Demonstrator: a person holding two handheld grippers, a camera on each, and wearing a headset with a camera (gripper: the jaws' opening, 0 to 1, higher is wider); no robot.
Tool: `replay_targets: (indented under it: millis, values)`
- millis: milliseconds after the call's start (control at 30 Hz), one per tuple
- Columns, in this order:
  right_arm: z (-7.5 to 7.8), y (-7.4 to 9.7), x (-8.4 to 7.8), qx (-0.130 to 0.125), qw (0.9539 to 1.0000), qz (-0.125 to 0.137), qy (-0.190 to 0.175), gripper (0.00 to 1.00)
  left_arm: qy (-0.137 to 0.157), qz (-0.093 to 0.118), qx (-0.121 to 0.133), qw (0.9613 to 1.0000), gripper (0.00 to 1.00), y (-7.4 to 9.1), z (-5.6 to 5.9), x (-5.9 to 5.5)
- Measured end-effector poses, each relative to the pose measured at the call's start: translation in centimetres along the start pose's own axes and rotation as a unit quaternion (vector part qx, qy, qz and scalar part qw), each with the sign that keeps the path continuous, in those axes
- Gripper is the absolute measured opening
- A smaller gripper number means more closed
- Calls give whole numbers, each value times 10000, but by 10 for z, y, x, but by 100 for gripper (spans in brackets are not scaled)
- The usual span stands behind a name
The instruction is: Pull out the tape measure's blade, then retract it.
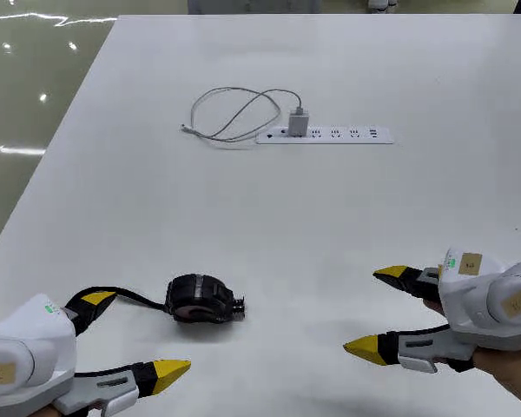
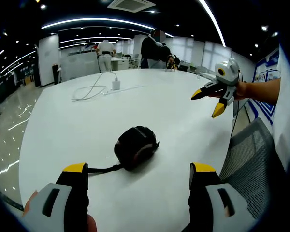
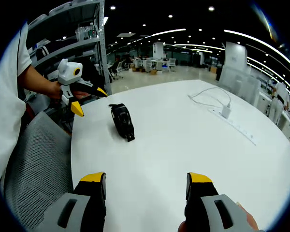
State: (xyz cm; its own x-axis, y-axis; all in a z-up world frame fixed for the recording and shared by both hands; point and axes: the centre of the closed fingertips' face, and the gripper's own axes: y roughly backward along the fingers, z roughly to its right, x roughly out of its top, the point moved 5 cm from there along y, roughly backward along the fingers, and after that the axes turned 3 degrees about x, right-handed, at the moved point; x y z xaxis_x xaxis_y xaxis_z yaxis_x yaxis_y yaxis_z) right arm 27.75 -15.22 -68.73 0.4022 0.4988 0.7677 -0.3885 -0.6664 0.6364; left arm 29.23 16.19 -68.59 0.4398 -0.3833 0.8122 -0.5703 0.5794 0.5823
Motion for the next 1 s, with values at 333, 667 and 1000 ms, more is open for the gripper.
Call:
replay_targets:
  millis: [333,667,1000]
  values:
    - [-3,8,-7,-40,10000,-3,-41,72,-34,-38,-81,10000,88,6,-2,-4]
    - [-7,16,-14,-27,9999,-10,-114,77,-159,-78,-277,9995,91,12,6,-2]
    - [-14,29,-26,-124,9997,-46,-186,84,-155,-123,-362,9991,94,19,6,-6]
